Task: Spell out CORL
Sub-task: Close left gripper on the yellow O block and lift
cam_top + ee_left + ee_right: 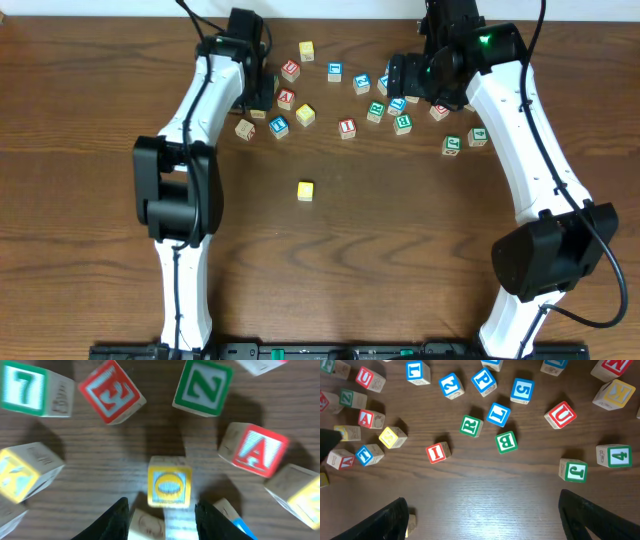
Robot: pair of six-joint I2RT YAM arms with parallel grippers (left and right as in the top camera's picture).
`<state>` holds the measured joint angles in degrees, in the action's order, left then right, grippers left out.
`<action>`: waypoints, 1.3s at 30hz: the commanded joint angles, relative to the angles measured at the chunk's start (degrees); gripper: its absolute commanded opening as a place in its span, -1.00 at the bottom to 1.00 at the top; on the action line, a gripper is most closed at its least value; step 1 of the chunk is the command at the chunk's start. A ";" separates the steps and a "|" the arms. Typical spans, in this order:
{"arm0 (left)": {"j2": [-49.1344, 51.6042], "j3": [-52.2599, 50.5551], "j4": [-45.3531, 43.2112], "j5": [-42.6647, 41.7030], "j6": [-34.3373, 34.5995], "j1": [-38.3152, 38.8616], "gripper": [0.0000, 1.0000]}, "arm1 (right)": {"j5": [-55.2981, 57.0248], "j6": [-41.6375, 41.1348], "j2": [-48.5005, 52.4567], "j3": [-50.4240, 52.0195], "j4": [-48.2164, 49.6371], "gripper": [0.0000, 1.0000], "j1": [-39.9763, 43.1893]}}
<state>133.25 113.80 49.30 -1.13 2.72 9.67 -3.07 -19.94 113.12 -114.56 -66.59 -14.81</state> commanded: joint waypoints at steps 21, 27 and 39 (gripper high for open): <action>4.24 -0.33 -2.10 0.28 0.96 1.09 -0.34 | 1.46 0.72 -0.35 0.39 -0.09 0.82 0.15; 4.24 -0.33 -2.05 0.33 0.92 1.07 -0.39 | 1.68 0.72 -0.35 0.39 -0.04 0.83 0.15; -5.46 0.42 3.28 0.31 -1.66 1.14 -0.41 | 1.66 0.72 -0.35 0.39 -0.04 0.83 0.15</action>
<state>134.91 113.75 51.42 -1.15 2.55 10.72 -2.46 -19.92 113.12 -114.56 -66.59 -14.81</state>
